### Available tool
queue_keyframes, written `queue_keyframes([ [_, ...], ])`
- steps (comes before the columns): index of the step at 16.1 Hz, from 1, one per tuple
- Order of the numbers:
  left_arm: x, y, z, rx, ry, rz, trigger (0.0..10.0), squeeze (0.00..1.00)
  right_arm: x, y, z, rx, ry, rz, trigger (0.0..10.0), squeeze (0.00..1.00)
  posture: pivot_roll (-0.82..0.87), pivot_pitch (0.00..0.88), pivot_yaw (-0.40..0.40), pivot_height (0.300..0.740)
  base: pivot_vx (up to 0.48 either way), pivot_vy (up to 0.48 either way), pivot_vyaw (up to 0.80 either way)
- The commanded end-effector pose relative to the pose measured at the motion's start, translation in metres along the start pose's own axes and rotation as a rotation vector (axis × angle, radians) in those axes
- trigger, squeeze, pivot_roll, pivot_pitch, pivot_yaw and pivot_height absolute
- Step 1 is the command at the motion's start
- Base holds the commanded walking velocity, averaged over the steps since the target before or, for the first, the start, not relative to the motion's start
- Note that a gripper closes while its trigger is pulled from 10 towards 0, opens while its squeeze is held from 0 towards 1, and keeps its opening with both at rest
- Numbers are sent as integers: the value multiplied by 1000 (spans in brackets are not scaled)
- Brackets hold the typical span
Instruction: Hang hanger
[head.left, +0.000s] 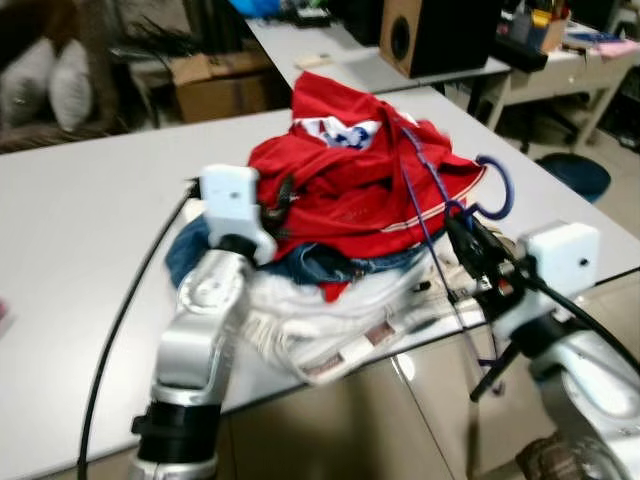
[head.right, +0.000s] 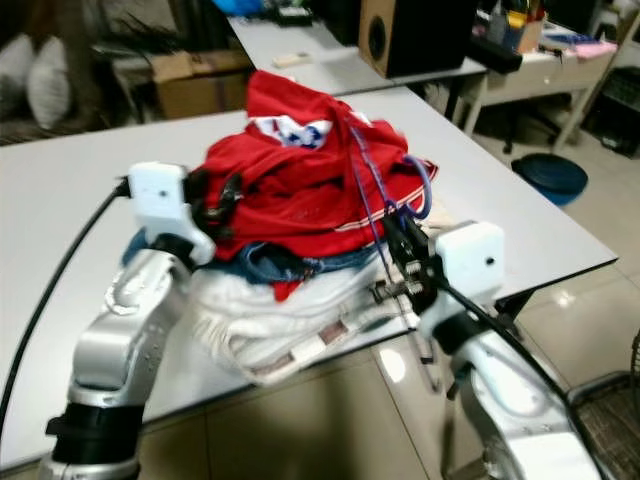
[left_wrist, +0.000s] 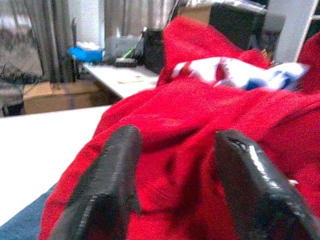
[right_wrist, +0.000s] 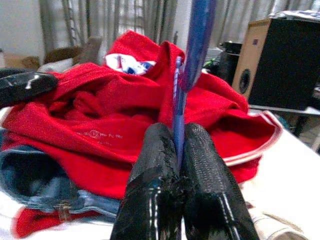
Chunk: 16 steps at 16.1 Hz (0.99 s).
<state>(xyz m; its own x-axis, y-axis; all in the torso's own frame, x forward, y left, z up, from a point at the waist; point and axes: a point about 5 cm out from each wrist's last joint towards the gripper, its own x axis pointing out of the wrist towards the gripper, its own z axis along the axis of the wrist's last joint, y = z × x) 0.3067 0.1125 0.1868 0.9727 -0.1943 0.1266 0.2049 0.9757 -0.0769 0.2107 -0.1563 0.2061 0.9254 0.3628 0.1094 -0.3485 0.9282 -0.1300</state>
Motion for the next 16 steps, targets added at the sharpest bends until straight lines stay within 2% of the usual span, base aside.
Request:
queue_keyframes([
  [1, 4, -10, 12, 5, -58, -31, 10000, 1000, -6, 0, 6, -14, -30, 43, 10000, 0, -45, 43, 41, 740, 0, 0, 0],
  [3, 4, -9, 15, 28, -71, -29, 10000, 1000, -13, -2, 6, -39, -19, 93, 10000, 0, -47, 38, 47, 740, 0, 0, 0],
  [5, -3, -13, 11, -37, -30, -104, 10000, 1000, -24, -4, 4, -77, 12, 130, 10000, 0, -49, 28, 52, 740, 0, 0, 0],
  [6, -6, -15, 11, -51, -25, -122, 10000, 945, -26, -6, 3, -84, 19, 125, 10000, 0, -51, 25, 53, 740, 0, 0, 0],
  [7, -12, -14, 11, -42, -12, -138, 10000, 0, -34, -13, 3, -85, 26, 90, 10000, 0, -55, 21, 58, 740, 0, 0, 0],
  [10, -17, -8, 6, 0, 19, -131, 10000, 0, -50, -26, 6, -89, 32, 59, 10000, 0, -57, 16, 65, 740, 0, 0, 0],
  [11, -16, -9, 3, -32, 31, -142, 10000, 0, -57, -29, 7, -85, 44, 65, 10000, 0, -64, 13, 72, 740, 0, 0, 0],
  [12, -12, -14, 2, -98, 36, -179, 10000, 0, -67, -35, 7, -79, 75, 84, 10000, 0, -73, 14, 81, 740, 0, 0, 0],
  [13, -8, -19, 2, -125, 39, -203, 10000, 0, -75, -38, 7, -66, 96, 101, 10000, 0, -78, 15, 84, 740, 0, 0, 0],
  [15, -1, -25, 0, -116, 49, -227, 10000, 0, -84, -38, 9, -36, 117, 127, 10000, 0, -88, 16, 90, 740, 0, 0, 0],
  [16, 3, -28, -6, -84, 85, -248, 10000, 0, -89, -35, 11, 1, 119, 153, 10000, 0, -99, 16, 97, 740, 0, 0, 0],
])
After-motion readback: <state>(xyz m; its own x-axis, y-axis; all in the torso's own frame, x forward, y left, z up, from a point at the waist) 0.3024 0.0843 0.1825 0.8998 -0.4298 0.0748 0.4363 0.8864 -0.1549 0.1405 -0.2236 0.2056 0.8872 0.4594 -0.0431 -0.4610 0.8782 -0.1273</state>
